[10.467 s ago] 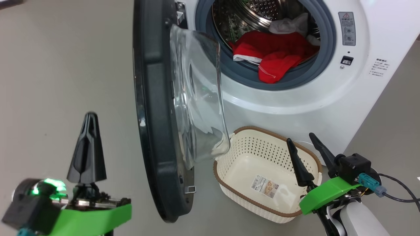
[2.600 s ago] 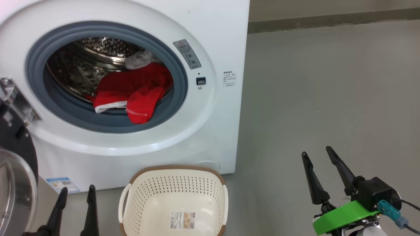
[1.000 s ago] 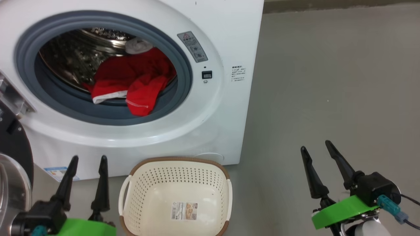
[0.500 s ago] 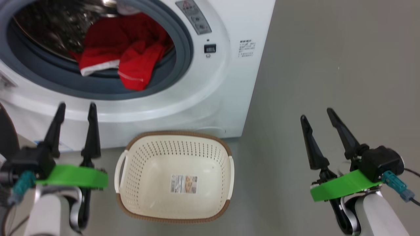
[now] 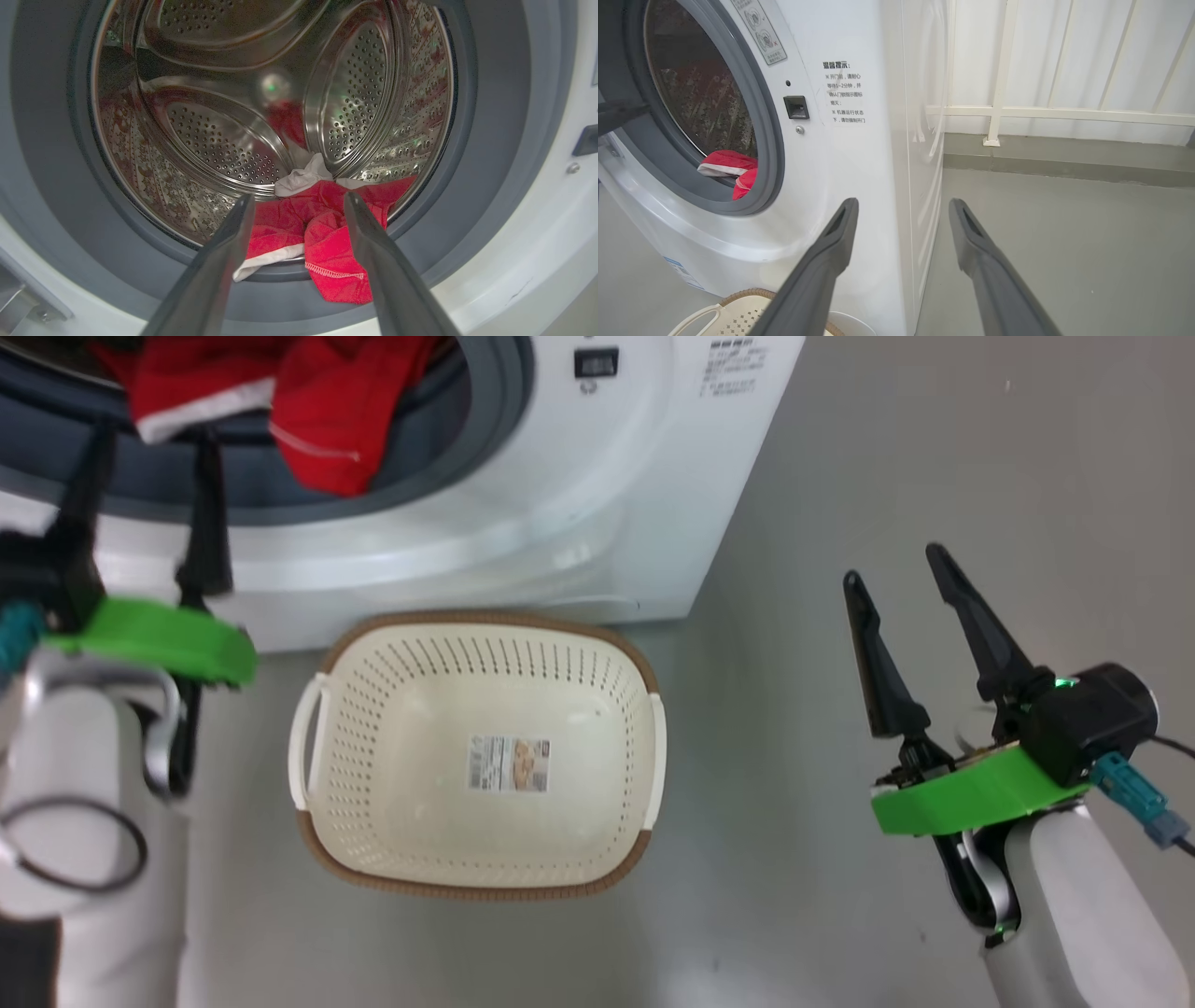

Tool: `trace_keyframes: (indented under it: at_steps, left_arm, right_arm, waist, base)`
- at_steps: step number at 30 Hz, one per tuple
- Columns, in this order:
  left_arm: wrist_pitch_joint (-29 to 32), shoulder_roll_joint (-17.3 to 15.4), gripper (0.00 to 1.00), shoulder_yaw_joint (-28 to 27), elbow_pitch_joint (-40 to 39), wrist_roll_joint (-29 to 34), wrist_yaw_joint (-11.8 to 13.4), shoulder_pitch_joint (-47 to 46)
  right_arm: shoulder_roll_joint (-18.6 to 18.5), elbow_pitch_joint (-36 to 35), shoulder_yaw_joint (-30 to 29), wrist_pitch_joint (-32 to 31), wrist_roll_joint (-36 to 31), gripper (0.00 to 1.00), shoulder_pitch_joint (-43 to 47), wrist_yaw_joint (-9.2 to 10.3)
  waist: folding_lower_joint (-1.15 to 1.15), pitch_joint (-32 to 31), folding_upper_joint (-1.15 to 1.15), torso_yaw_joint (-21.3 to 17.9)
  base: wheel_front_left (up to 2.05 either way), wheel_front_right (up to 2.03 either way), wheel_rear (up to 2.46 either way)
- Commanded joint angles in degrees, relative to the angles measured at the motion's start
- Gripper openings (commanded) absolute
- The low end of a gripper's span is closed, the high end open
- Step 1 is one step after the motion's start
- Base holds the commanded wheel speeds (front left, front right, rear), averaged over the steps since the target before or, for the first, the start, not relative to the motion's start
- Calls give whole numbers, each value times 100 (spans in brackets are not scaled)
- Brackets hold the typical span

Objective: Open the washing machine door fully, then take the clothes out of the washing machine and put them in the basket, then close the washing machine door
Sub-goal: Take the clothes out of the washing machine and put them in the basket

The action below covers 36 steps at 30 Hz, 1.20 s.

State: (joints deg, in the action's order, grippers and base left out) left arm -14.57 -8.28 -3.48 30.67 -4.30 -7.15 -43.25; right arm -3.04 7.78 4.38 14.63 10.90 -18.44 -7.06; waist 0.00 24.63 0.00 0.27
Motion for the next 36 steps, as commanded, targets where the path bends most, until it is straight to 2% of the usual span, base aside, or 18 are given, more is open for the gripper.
trace_keyframes:
  at_steps: [1,10,18,28,33,35,36]
  left_arm:
    - [-43,-295,100,-112,9,80,7,-288]
    - [-42,-767,100,190,1362,634,377,-1583]
    - [149,-1222,100,561,2485,1195,792,-2345]
    - [394,-1648,100,1073,3223,1816,1330,-2896]
    - [436,-1684,100,1155,3443,1871,1538,-3071]
    - [442,-1689,0,1171,3520,1856,1554,-3124]
    - [472,-1693,0,1176,3570,1845,1551,-3149]
  right_arm:
    - [16,-170,135,37,-9,100,-117,-43]
    - [16,-209,254,37,22,100,-425,-43]
    - [16,-190,311,37,142,100,-476,-43]
    - [16,-143,467,37,300,100,-518,-43]
    - [16,-113,508,37,346,100,-549,-43]
    - [16,-104,518,37,363,100,-558,-43]
    - [16,-101,520,37,370,100,-562,-43]
  waist:
    - [0,457,0,-71]
    - [0,1035,0,-313]
    - [0,1230,0,-499]
    - [0,1333,0,-617]
    - [0,1384,0,-623]
    - [0,1393,0,-629]
    - [0,1397,0,-631]
  base:
    - [0,0,0]
    - [0,0,0]
    - [0,0,0]
    - [0,0,0]
    - [0,0,0]
    - [0,0,0]
    - [0,0,0]
